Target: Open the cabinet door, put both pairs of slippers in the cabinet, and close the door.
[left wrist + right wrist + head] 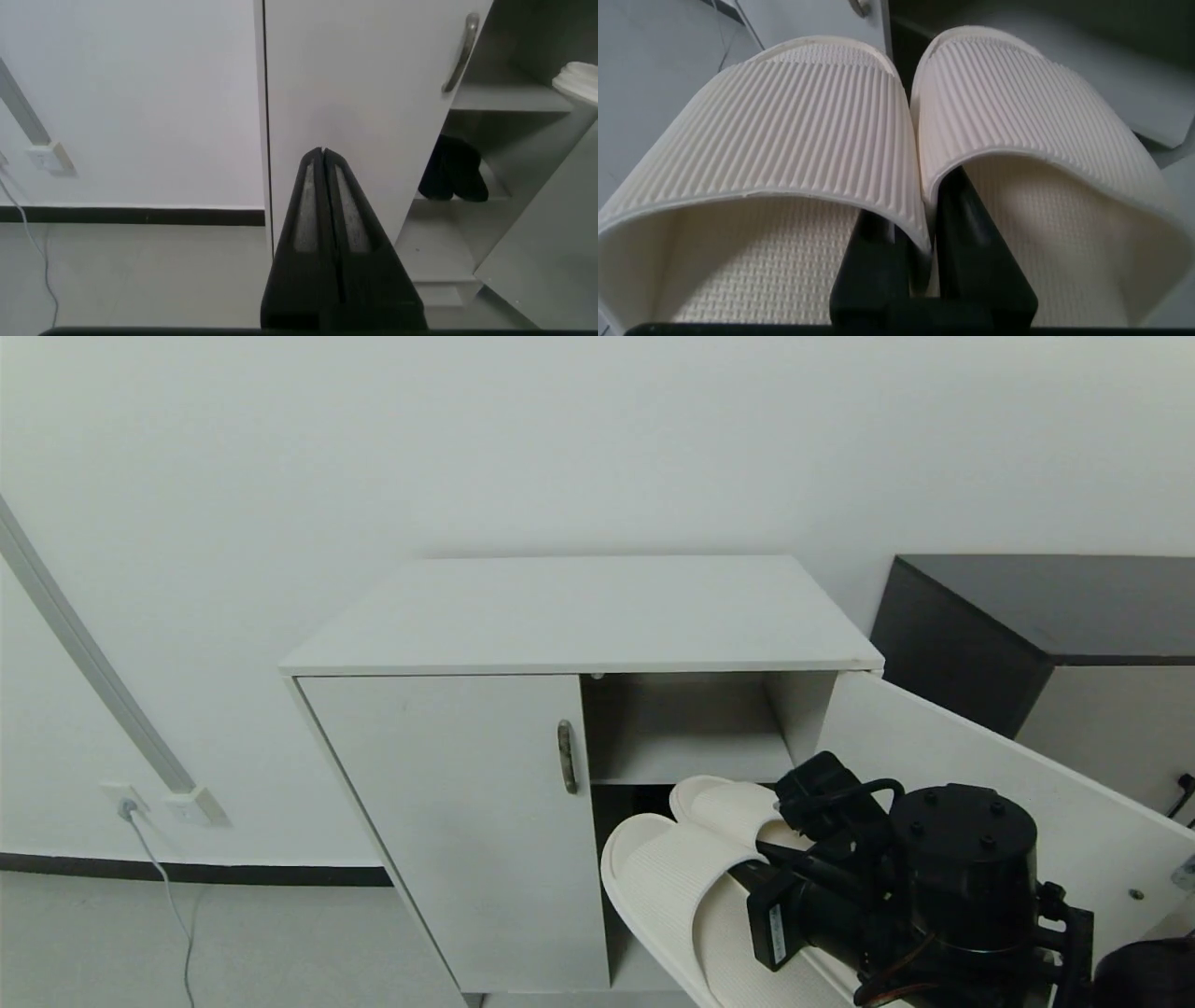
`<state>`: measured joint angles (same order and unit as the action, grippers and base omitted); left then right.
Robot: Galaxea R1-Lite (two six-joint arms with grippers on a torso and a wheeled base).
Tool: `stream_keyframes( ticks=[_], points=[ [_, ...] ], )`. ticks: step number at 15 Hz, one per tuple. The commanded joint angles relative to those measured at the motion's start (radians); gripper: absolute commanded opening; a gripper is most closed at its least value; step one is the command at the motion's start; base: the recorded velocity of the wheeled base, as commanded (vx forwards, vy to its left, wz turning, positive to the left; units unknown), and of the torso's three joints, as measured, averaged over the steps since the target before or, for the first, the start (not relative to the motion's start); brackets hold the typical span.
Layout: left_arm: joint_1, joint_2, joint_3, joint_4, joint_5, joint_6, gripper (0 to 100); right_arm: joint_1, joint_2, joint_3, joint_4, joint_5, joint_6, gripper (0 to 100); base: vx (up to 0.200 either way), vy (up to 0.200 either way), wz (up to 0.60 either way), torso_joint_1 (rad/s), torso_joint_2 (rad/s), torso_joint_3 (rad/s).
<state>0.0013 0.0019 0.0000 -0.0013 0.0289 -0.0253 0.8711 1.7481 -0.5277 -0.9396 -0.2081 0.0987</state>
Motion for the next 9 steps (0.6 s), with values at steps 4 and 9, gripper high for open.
stream_keyframes(
  ticks=[4,9],
  points=[
    [0.000,0.001,0.000,0.000,0.000,-0.001,0,0.000,0.018,0.011,-0.021,-0.001,-0.001,0,0.000,0.000,0.00,-0.165,0.49,0.325],
    [0.000,0.000,0.000,0.000,0.000,0.001,0,0.002,0.022,0.011,-0.022,-0.001,-0.001,0,0.000,0.000,0.00,-0.131,0.46,0.331]
  ],
)
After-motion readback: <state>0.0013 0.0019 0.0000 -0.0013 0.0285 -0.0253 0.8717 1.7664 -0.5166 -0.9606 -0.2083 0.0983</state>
